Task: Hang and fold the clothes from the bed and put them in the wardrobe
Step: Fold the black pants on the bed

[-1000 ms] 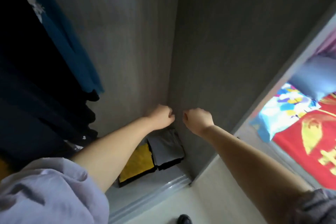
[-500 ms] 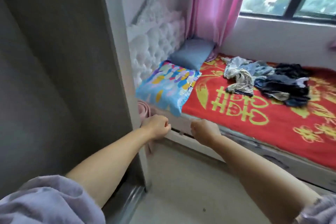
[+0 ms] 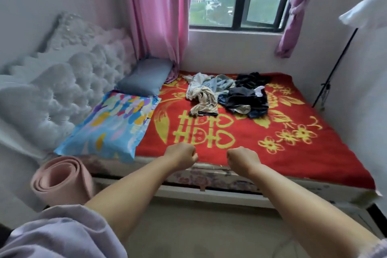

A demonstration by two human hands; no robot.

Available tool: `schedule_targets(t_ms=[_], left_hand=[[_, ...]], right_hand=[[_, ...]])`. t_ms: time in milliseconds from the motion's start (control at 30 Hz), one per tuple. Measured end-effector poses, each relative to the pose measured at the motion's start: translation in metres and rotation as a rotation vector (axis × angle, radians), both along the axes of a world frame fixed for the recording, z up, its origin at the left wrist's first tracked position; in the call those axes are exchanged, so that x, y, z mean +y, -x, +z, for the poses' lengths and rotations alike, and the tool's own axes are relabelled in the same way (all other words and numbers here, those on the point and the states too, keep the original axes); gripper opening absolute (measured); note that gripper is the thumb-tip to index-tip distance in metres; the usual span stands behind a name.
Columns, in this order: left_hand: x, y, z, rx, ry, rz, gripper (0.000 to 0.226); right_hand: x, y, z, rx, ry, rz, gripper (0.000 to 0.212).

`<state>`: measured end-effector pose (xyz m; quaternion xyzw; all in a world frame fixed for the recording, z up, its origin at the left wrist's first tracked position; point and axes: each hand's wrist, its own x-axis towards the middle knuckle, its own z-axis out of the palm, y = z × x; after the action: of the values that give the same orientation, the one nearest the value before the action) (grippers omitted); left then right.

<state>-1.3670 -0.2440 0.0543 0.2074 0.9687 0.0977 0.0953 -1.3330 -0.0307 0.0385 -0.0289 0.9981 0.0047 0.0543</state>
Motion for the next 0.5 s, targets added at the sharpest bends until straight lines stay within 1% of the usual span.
schedule_targets(t_ms=[100,233,333,500], left_hand=[[0.026,0.027,-0.004,-0.012,0.015,-0.012,0.034],[0.057,0.064,-0.020,-0.031,0.025,-0.049,0.035],[0.076,0.104,-0.031,-0.060,0.033,-0.081,0.035],[0.111,0.199,-0.044,-0.081,0.003,-0.116,0.033]], right_hand=[[0.026,0.012,-0.006,-0.025,0.027,-0.028,0.021],[0.055,0.040,-0.021,-0.062,0.050,-0.063,0.024],[0.075,0.079,-0.028,-0.076,0.055,-0.076,0.025],[0.114,0.161,-0.037,-0.062,0.036,-0.111,0.024]])
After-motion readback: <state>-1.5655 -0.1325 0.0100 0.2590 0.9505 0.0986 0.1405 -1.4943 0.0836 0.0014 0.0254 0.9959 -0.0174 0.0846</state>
